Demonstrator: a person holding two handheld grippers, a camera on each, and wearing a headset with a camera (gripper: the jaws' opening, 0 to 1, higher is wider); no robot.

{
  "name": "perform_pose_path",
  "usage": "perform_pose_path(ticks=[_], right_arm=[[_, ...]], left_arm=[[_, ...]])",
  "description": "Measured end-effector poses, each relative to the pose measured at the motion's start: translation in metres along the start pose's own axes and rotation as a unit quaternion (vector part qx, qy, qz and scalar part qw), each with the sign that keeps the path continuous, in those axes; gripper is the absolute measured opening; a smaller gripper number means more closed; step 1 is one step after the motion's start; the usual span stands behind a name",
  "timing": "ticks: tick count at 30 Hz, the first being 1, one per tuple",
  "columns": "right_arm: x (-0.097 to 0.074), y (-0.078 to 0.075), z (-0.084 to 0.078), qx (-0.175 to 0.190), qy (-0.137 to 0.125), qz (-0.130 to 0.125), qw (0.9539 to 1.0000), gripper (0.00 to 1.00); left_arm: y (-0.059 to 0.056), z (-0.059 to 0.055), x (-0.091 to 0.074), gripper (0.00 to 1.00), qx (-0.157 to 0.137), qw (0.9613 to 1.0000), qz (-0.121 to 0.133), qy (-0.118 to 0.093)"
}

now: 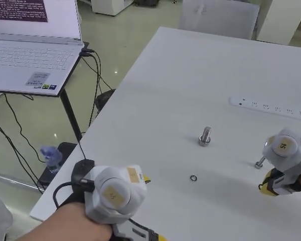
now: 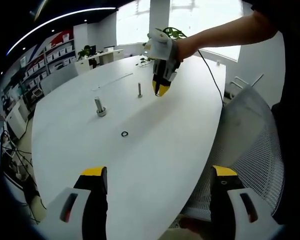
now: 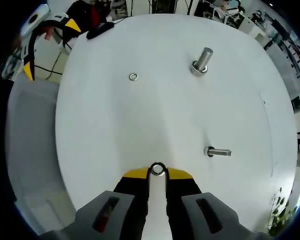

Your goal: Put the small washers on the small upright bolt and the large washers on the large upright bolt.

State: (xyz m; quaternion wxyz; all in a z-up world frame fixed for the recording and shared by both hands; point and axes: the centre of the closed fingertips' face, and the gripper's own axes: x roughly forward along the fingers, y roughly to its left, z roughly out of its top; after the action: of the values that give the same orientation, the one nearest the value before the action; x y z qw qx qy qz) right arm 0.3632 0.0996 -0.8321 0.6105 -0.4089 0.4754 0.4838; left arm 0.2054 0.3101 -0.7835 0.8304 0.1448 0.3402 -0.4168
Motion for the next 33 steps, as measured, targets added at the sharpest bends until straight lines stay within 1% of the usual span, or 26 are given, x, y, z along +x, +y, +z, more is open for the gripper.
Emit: perform_pose_path(ticks=[5,9,14,22,26,30,33], right_arm=[[-0.01,-0.012,-0.004,0.009,-0.001,-0.009,0.9999,0.12],[-0.014,-0.021,-0.007,0.01,0.005,-0.014,0.9998,0.12],[-0.017,-0.032,-0.006,0.013,0.004,-0.02,0.9997,0.12],[-0.022,-0.048,-0.002,0.018,0.003,-0.028,0.9995,0.12],[-0.022,-0.056,0.0,0.021,0.001,-0.032,0.9993,0.12],[-0.025,-0.064,0.005,0.022,-0.002,-0.038,0.999,0.12],[-0.026,-0.07,0.012,0.025,-0.008,-0.041,0.9988,0.12]], left_arm=[[0.001,0.0,0.0,0.84,0.002,1.0,-0.001,0.003],[0.002,0.0,0.0,0.84,0.002,1.0,0.0,0.004],[0.002,-0.001,-0.001,0.84,0.003,1.0,0.0,0.009],[0.006,-0.002,-0.002,0.84,0.002,1.0,0.003,0.009],[0.005,-0.003,-0.002,0.84,0.001,1.0,0.003,0.008],[0.005,-0.005,-0.001,0.84,0.0,0.9999,0.004,0.01],[0.005,-0.004,-0.001,0.85,-0.004,1.0,0.005,0.007]])
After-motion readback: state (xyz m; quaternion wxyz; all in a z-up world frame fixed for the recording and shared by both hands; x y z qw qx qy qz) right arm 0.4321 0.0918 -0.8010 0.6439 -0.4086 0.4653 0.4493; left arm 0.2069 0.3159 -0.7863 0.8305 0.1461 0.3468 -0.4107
